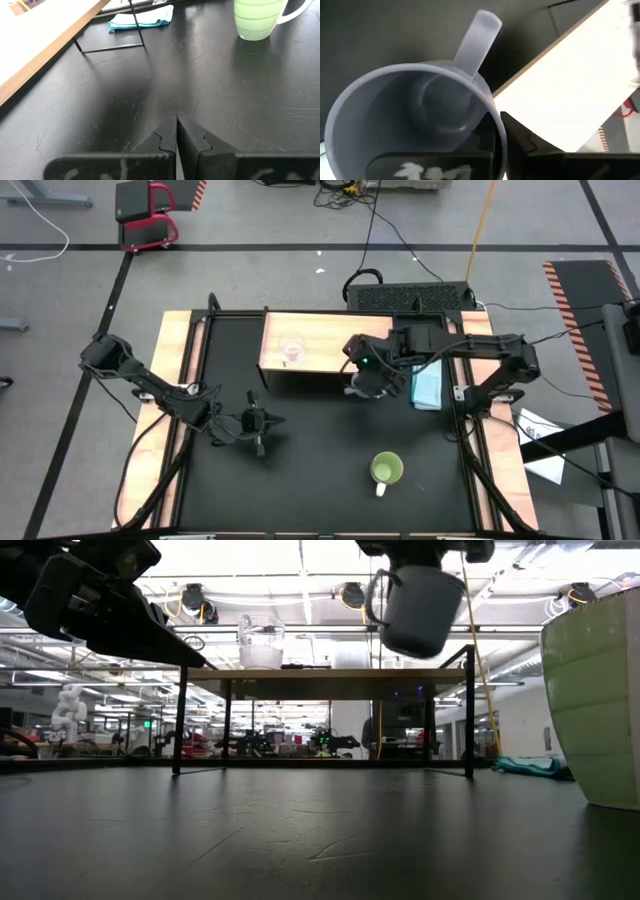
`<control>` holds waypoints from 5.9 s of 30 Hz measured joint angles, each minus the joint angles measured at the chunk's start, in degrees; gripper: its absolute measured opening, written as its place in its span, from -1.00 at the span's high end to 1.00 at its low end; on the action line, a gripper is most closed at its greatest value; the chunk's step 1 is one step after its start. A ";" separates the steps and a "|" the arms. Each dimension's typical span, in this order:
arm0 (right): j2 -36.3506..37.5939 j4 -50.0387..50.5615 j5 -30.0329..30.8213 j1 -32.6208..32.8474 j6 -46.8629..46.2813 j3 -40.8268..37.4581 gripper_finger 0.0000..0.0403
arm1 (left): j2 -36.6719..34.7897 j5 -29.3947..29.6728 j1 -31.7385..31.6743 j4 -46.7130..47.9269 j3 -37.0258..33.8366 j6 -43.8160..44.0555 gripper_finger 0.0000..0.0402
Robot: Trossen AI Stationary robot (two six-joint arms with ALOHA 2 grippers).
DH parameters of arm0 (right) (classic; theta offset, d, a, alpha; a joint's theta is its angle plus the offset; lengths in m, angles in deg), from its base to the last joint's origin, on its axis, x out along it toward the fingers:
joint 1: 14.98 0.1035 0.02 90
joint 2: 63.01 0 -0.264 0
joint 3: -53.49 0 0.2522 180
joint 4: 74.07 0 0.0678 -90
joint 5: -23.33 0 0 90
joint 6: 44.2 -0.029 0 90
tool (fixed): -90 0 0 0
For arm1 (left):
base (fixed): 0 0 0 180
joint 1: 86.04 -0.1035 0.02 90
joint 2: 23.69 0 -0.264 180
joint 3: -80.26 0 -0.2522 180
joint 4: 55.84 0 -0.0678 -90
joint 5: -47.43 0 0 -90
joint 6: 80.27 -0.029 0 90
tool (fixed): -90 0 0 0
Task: Stack small to large cups/mugs on shelf
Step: Put the gray mug on the shelf
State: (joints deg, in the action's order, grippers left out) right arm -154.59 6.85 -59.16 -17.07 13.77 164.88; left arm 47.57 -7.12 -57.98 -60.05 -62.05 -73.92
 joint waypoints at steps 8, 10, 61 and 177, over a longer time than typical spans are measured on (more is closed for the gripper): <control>-4.91 7.11 0.05 -4.42 2.11 9.67 1.00 | 0.00 -0.01 0.00 0.26 0.00 -0.08 0.96; -6.00 8.22 0.00 -5.65 3.01 11.85 1.00 | 0.00 -0.01 0.00 0.33 0.00 -0.12 0.96; -8.59 10.59 -7.66 -18.68 -11.17 10.92 1.00 | 0.00 -0.01 0.00 2.95 0.00 -1.58 0.96; 38.21 -29.62 7.69 17.20 -50.90 -39.22 1.00 | 0.00 -1.41 0.00 -5.77 -4.85 -5.91 0.96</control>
State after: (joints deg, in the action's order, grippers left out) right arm -116.37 -22.77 -51.47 0.13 -37.13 125.66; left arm 47.57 -8.53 -57.98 -65.82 -66.91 -79.83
